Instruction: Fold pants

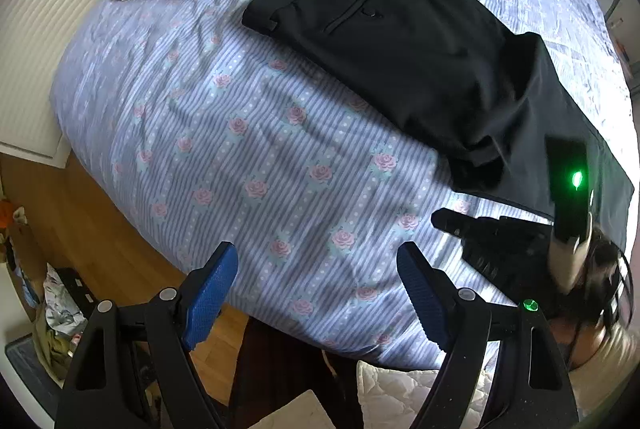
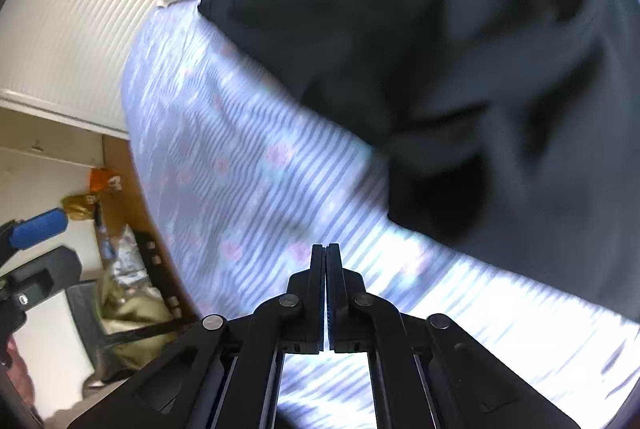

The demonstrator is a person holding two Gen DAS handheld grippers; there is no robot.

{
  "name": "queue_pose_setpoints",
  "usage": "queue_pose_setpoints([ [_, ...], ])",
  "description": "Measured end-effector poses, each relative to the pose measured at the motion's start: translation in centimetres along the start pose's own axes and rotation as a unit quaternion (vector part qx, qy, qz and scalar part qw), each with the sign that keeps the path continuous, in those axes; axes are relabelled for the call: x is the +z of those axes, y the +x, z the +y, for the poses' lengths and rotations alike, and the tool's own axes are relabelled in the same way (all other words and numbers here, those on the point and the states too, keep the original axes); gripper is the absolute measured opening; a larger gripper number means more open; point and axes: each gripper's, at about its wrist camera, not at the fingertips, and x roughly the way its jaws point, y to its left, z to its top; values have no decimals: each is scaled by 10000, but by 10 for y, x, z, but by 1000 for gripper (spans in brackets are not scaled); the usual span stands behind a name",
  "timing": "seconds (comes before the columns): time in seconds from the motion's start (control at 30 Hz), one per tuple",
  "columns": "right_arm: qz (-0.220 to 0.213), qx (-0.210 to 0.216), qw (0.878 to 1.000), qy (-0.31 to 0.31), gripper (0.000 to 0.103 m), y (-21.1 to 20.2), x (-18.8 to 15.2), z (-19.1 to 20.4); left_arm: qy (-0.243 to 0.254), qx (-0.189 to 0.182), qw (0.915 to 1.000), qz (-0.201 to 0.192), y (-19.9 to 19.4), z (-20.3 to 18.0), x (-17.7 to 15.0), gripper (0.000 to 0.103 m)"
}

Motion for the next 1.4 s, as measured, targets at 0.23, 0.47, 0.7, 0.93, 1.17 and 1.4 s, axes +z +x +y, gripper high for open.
queue_pose_setpoints([
  [0.23, -527, 7, 9982, 273, 42, -59, -2, -4, 1, -158, 9997, -212, -5, 7, 6, 82],
  [0.47, -1228, -306, 9857, 1117, 52, -119, 14, -13, 101, -702, 9960, -542, -12, 35, 41, 82],
  [0.7, -1640, -698, 9638, 1985, 52, -148, 38, -8, 868, -1121, 9856, -924, -14, 62, 126, 82],
  [0.93, -1780, -1088, 9377, 2777, 52, -142, 81, 4, 1657, -1661, 9658, -1105, 4, 74, 245, 82],
  [1.17, -1733, -1199, 9183, 3352, 52, -112, 135, 17, 2076, -2622, 9393, -762, 46, 64, 349, 82],
  [1.4, -1741, -1333, 9135, 3427, 52, -104, 167, 23, 2524, -2830, 9240, -482, 93, 27, 406, 80],
])
